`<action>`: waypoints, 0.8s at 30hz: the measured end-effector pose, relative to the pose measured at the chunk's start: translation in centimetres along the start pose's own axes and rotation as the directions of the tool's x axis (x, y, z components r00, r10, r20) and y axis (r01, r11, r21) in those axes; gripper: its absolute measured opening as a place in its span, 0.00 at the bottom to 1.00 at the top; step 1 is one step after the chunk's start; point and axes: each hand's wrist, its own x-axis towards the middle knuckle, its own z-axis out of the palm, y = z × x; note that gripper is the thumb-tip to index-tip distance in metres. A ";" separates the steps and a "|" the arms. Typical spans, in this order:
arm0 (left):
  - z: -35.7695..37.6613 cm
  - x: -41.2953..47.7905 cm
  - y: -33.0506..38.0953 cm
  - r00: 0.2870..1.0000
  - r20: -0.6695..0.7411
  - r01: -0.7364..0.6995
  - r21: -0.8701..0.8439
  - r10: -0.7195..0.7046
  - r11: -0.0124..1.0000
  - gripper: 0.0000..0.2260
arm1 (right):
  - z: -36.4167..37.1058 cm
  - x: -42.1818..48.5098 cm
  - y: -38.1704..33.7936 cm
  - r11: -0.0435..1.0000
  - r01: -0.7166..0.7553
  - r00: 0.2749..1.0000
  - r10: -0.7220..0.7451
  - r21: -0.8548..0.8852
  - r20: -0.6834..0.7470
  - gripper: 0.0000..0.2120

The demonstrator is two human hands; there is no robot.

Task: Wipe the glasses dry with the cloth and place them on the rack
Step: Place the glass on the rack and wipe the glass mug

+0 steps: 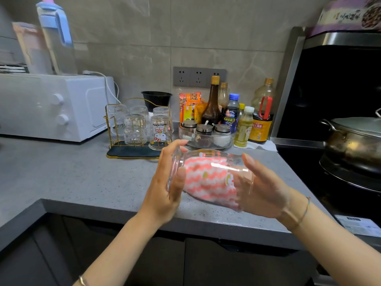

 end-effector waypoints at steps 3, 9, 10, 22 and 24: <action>0.0 0.2 0.0 1.000 0.013 -0.001 -0.011 0.001 1.000 0.24 | -0.4 0.1 0.0 1.000 -0.017 1.000 0.018 -0.007 0.022 0.34; 0.3 0.0 -0.6 1.000 0.005 -0.007 -0.082 0.008 0.997 0.26 | 0.0 0.6 0.3 0.986 0.113 0.965 -0.139 -0.126 -0.221 0.23; 0.3 -0.1 -0.5 1.000 0.003 -0.003 -0.097 0.003 0.995 0.25 | 0.2 0.7 0.2 0.983 0.130 0.948 -0.162 -0.133 -0.275 0.17; -2.7 2.0 1.3 0.832 0.421 0.419 -0.047 -0.362 0.907 0.30 | -1.3 0.7 -4.4 0.842 -0.063 0.901 -0.184 -0.536 -0.393 0.21; -2.4 2.4 1.9 0.742 0.531 0.506 -0.043 -0.410 0.861 0.30 | -1.2 1.1 -4.7 0.795 -0.096 0.909 -0.174 -0.599 -0.378 0.22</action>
